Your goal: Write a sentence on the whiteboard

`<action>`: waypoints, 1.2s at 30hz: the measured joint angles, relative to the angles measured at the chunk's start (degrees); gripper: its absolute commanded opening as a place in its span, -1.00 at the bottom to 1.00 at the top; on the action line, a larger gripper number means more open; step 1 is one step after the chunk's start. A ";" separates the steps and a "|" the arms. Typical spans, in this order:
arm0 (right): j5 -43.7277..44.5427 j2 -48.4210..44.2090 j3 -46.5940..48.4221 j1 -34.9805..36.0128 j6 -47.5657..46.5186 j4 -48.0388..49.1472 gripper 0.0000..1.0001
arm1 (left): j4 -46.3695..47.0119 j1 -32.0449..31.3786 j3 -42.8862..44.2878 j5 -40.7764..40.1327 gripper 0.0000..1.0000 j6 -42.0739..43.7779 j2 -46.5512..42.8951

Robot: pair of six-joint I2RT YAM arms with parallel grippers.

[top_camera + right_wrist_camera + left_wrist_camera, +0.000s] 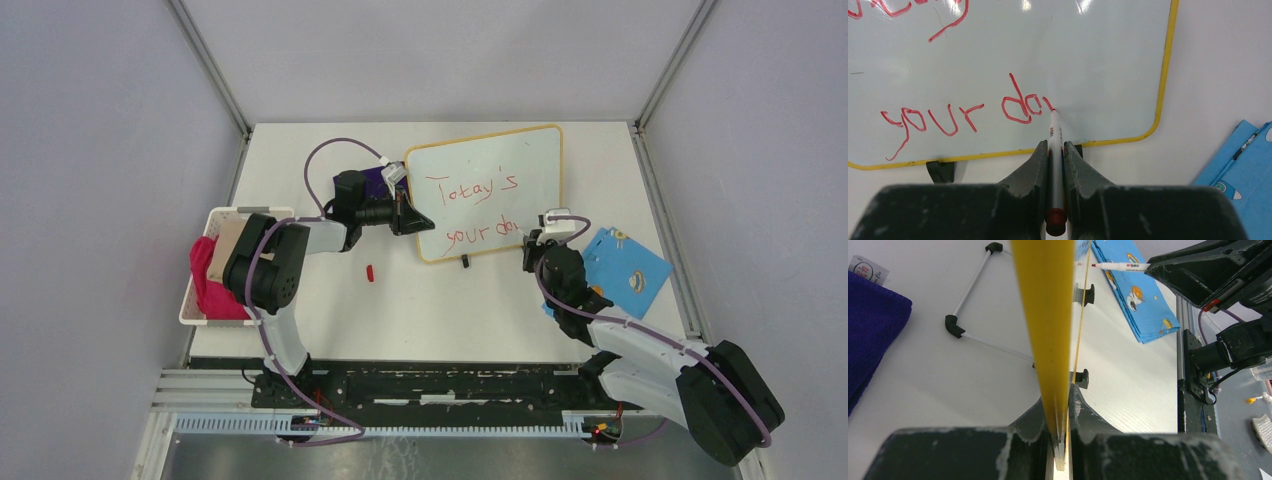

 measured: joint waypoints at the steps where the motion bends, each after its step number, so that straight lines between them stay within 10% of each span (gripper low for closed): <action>1: 0.00 -0.72 0.00 0.00 0.00 0.02 -1.00 | 0.00 0.00 0.00 0.02 -0.96 0.00 0.00; 36: 0.37 3.26 4.31 -2.54 0.04 0.09 -1.00 | -0.26 -0.09 0.17 -0.02 -0.96 0.02 0.00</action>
